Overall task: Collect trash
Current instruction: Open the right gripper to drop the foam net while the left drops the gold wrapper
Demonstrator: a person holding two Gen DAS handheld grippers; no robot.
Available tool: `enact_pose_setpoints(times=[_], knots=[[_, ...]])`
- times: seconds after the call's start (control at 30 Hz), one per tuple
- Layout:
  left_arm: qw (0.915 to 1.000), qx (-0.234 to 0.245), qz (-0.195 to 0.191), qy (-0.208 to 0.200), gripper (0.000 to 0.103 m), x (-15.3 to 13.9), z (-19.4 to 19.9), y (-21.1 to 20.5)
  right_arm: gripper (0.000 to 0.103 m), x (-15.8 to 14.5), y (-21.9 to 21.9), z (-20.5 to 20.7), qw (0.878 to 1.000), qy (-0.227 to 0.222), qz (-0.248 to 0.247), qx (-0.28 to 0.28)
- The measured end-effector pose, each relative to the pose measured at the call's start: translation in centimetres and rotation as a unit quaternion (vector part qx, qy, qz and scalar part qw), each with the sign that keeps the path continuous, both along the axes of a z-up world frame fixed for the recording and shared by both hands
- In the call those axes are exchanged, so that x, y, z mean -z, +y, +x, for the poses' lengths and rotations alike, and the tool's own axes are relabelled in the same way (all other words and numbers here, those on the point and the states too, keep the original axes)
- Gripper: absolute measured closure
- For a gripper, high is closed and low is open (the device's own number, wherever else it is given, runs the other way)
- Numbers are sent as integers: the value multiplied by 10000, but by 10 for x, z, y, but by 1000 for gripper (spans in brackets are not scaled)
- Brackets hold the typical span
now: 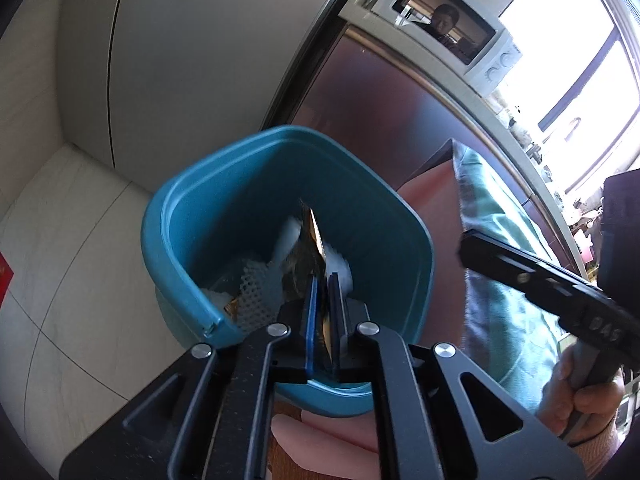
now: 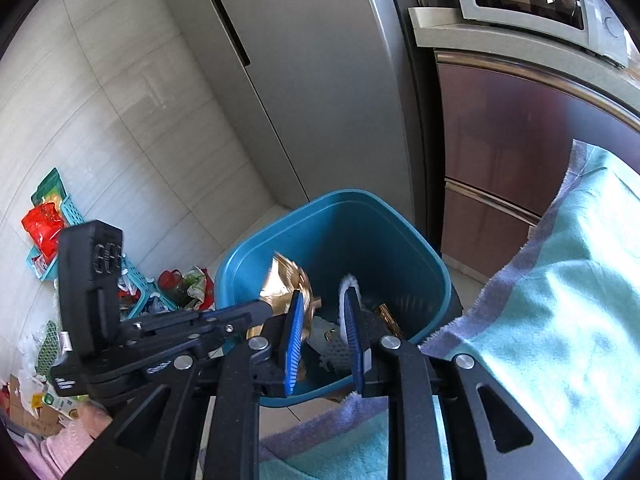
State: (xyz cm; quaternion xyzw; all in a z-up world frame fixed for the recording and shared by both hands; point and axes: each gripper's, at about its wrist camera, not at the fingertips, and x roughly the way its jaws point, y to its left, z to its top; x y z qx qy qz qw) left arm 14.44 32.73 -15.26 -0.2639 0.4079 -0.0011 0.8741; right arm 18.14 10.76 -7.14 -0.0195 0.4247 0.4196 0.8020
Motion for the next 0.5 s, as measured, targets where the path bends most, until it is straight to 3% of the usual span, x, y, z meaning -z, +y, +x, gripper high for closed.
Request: enact_pose_setpoints(times=[0.27, 0.5], knots=[[10000, 44, -13, -66, 94, 2, -3, -7, 82, -8, -23, -14, 9998, -113, 152, 11], [9984, 319, 134, -438, 80, -25, -15, -32, 75, -28, -57, -38, 9986, -373, 370, 37]])
